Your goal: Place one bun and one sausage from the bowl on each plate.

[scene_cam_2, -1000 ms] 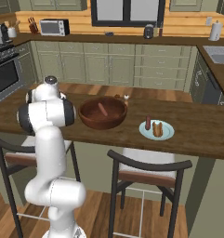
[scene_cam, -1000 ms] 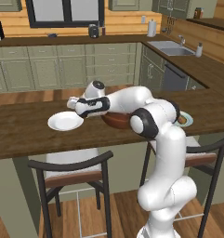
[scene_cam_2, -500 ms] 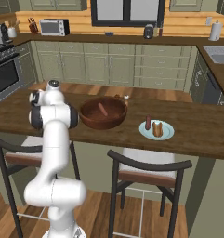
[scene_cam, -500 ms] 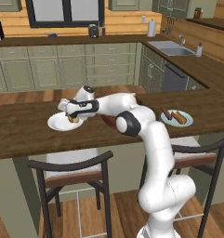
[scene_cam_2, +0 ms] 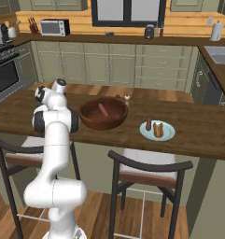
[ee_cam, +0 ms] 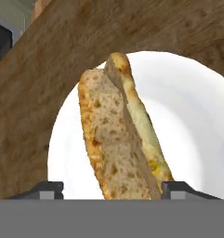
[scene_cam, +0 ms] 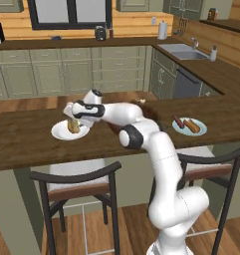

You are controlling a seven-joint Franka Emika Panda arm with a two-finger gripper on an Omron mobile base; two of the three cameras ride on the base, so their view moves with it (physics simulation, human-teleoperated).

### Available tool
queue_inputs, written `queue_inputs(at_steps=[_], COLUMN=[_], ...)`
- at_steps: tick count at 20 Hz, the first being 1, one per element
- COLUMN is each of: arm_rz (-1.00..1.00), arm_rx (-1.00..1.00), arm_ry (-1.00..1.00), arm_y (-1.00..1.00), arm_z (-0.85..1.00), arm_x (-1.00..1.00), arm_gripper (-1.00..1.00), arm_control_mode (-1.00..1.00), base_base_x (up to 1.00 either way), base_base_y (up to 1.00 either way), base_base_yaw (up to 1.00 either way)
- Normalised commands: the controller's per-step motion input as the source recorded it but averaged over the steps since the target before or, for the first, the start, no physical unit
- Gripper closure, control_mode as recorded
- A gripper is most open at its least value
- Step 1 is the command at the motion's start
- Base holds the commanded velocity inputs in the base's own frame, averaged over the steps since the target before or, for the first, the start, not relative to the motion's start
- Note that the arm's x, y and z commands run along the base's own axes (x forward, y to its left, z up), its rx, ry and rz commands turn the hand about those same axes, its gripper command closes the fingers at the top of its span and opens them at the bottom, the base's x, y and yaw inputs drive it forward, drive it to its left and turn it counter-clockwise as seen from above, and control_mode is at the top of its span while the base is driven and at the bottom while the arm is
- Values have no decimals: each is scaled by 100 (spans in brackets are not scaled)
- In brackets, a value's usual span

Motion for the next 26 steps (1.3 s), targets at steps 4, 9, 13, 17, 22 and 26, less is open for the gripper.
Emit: queue_inputs(at_steps=[4, 9, 13, 17, 22, 26], arm_rz=[-9, -18, -27, -20, -3, -2], arm_rx=[24, 21, -3, -46, -25, -6], arm_ry=[-12, -15, 0, 18, 16, 5], arm_y=[-93, -100, -100, -86, -4, -86], arm_z=[23, 85, 88, 34, 4, 54], arm_x=[-52, -100, -87, -24, 30, 38], arm_gripper=[-100, -100, -100, -100, -100, -100], arm_control_mode=[-100, -100, -100, -100, -100, -100], base_base_x=[0, 0, 0, 0, 0, 0], base_base_y=[0, 0, 0, 0, 0, 0], base_base_yaw=[0, 0, 0, 0, 0, 0])
